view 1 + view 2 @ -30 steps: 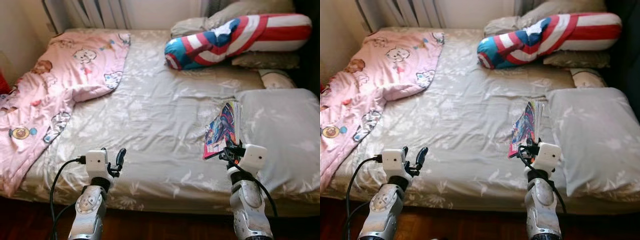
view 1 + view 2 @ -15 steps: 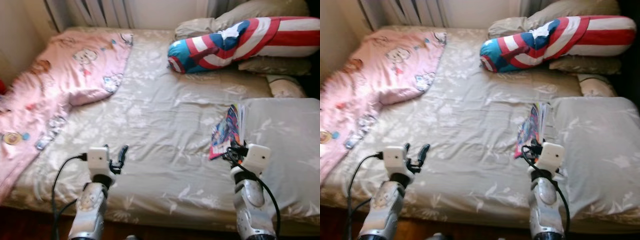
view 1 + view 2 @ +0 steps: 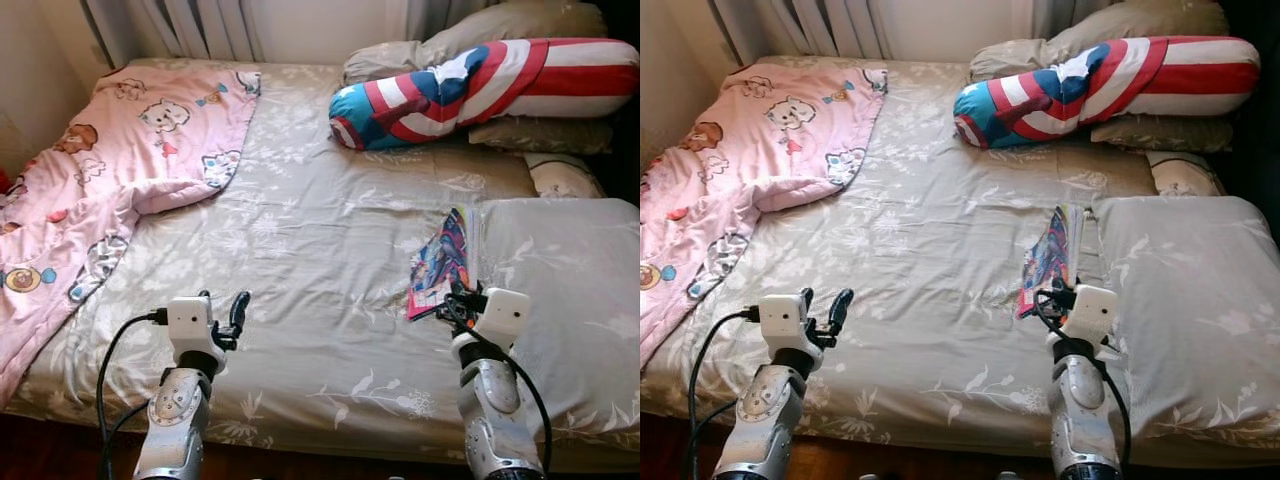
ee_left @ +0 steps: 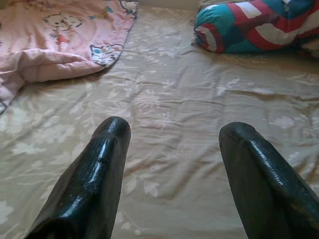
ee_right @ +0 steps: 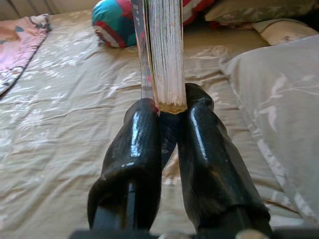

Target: Clean up the room

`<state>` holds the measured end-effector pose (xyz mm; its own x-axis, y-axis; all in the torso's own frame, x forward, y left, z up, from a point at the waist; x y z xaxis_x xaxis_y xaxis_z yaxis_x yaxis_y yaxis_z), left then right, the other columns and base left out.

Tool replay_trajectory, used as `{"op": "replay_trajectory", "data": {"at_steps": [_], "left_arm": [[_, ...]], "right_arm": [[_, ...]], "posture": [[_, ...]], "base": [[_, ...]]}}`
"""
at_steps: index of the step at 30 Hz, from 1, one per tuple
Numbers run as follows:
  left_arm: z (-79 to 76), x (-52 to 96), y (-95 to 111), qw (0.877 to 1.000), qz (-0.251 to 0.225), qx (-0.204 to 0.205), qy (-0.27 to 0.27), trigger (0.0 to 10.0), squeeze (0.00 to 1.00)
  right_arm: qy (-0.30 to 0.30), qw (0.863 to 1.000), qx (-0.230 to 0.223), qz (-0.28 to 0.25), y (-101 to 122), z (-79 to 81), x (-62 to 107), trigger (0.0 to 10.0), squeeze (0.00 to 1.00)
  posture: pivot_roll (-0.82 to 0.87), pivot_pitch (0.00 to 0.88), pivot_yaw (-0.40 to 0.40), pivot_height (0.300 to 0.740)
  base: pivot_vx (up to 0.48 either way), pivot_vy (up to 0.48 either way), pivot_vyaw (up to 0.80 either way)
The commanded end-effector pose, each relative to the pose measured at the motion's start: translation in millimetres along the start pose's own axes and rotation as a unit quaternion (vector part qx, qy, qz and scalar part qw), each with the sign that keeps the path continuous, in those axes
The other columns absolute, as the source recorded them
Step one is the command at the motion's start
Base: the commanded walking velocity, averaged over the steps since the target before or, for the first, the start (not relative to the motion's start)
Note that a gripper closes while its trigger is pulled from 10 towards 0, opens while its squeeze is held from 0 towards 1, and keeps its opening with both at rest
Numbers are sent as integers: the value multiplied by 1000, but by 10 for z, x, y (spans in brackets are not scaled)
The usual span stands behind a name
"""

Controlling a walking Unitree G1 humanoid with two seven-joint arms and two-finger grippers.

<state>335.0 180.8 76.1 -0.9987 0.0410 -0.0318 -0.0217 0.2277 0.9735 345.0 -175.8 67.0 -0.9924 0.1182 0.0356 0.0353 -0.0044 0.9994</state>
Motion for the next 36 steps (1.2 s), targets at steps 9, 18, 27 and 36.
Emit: {"op": "replay_trajectory", "data": {"at_steps": [9, 18, 27, 36], "left_arm": [[36, 36, -23, 1000, 6, 4, 7, 10000, 0], [39, 37, -19, 1000, 6, 4, 6, 10000, 0], [29, 32, -22, 1000, 7, 6, 2, 10000, 0], [20, 34, -23, 1000, 6, 8, 1, 10000, 0]], "right_arm": [[11, 1000, 13, 3, 14, 48, -36, 10000, 0], [7, 1000, 11, -6, 27, 40, -26, 10000, 0], [9, 1000, 15, 8, -21, 49, -35, 10000, 0], [15, 1000, 7, -3, 9, 88, -30, 10000, 0]], "posture": [[-25, 182, 8, 711], [-22, 184, 10, 671], [-22, 183, 12, 671], [-19, 183, 12, 651]], "base": [[0, 0, 0], [0, 0, 0], [0, 0, 0], [0, 0, 0]]}}
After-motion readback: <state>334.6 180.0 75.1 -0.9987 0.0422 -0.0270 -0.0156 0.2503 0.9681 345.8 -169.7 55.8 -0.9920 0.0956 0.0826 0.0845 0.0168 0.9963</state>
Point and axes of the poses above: a point about 5 cm out from each wrist's last joint towards the gripper, its own x axis pointing back from the gripper into the wrist, its own y axis along the axis of the wrist's last joint, z = x × y, the point moved 5 cm from there along -x, pointing out of the wrist towards the gripper, and after that the axes turned 10 degrees about x, right-handed, at the moved point
